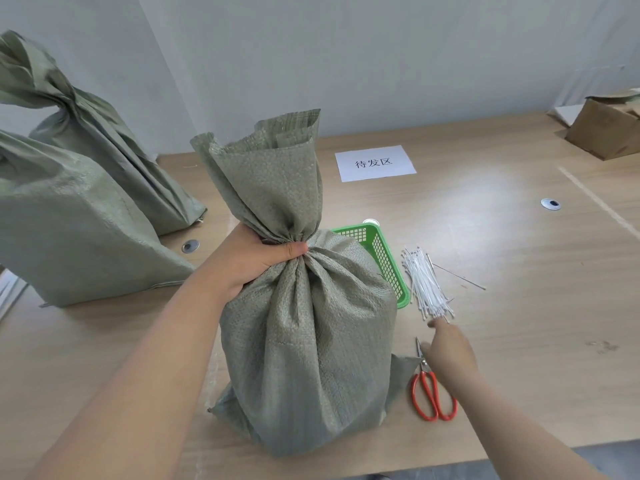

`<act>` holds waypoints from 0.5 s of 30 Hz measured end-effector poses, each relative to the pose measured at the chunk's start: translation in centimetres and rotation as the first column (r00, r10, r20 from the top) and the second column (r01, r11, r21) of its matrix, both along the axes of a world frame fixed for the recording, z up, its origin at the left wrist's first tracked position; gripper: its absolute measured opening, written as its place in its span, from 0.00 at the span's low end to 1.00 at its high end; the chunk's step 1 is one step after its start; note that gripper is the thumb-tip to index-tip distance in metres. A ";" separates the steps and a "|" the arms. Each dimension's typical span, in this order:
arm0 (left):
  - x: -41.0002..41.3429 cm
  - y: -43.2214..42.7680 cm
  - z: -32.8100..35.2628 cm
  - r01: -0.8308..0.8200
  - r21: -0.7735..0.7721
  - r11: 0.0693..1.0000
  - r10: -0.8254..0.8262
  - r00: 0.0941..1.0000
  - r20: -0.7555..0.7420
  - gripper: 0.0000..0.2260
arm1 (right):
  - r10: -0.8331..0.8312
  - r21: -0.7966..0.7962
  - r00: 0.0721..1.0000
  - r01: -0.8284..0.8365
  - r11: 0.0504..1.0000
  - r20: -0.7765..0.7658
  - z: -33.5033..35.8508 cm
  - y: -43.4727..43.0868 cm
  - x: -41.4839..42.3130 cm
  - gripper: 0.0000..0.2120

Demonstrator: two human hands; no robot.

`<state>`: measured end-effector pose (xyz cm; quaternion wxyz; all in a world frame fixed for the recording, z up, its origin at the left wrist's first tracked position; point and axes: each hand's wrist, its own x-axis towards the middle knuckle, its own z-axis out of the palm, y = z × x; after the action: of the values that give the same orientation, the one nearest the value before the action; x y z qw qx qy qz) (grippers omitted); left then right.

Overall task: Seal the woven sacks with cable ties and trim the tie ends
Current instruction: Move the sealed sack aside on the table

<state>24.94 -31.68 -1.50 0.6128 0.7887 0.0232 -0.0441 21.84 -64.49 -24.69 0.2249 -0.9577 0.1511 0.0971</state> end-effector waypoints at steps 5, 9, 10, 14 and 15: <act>-0.3 0.5 0.8 -0.070 0.012 0.998 0.069 0.995 0.065 0.20 | -0.111 0.625 0.974 -0.039 0.780 0.200 10.1 4.4 2.5 0.14; -0.7 1.3 1.2 -0.105 0.038 0.994 0.099 0.987 0.128 0.19 | 0.164 0.852 0.963 -0.266 0.451 0.214 14.2 7.0 1.1 0.31; -0.9 1.6 1.3 -0.103 0.049 0.993 0.096 0.986 0.136 0.20 | 0.238 0.858 0.947 -0.299 0.418 0.214 14.4 7.4 0.5 0.35; -2.5 2.4 1.9 -0.078 0.079 0.994 0.065 0.985 0.158 0.27 | 0.341 0.899 0.921 -0.301 0.319 0.188 14.4 8.1 -1.0 0.49; -3.0 2.6 2.1 -0.073 0.078 0.994 0.060 0.985 0.160 0.27 | 0.342 0.901 0.920 -0.304 0.310 0.192 14.4 8.1 -1.3 0.50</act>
<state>21.97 -29.13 0.59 0.5803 0.8134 0.0026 0.0399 20.52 -56.34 -10.28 0.6892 -0.6789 -0.1186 0.2236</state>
